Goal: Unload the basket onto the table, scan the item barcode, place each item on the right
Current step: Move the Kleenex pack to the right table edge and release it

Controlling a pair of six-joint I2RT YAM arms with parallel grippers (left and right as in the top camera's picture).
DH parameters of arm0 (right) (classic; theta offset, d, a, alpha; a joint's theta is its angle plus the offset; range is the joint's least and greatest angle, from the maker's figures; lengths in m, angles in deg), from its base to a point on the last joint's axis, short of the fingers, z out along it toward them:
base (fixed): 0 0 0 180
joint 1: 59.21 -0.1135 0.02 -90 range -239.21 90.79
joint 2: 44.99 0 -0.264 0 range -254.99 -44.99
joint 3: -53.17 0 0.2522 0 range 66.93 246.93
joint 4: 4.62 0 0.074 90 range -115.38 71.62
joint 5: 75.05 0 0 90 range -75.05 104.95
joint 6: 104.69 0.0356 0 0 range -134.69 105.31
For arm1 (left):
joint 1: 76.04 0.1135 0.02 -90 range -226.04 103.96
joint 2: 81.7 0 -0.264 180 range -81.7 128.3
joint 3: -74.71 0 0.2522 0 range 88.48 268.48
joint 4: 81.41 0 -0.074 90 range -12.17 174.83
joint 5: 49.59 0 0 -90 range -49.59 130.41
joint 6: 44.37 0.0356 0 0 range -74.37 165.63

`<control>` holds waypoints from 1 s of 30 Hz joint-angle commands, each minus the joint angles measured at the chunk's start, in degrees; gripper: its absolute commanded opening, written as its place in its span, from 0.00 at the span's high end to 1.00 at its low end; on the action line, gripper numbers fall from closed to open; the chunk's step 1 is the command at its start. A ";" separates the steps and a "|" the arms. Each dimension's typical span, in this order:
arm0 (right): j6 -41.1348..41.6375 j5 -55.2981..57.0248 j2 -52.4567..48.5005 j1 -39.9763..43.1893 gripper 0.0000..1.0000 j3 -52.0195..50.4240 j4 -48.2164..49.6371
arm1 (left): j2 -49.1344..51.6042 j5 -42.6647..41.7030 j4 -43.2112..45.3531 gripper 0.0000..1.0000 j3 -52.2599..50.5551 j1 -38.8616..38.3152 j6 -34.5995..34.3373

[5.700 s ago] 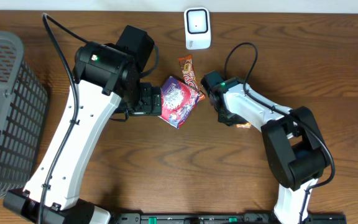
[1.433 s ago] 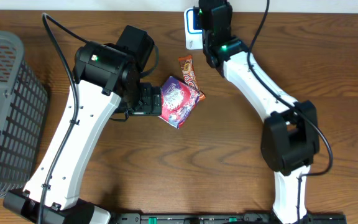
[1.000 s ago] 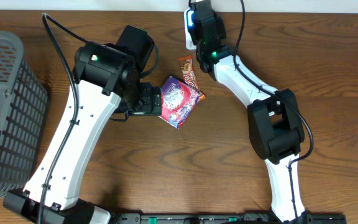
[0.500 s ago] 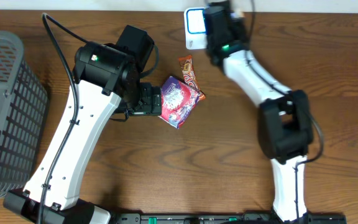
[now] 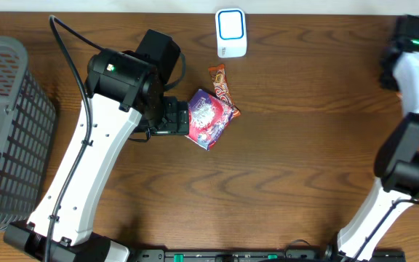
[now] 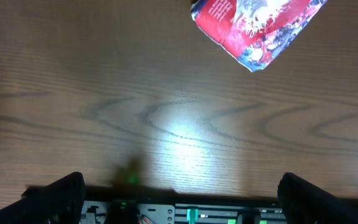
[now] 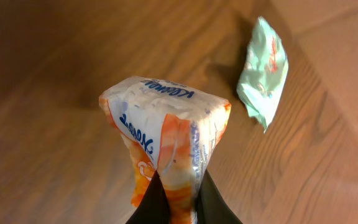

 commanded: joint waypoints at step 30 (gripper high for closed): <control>0.31 -24.92 0.79 6.43 0.46 0.28 1.68 | 0.11 0.33 -0.31 0.02 -0.07 0.35 -0.52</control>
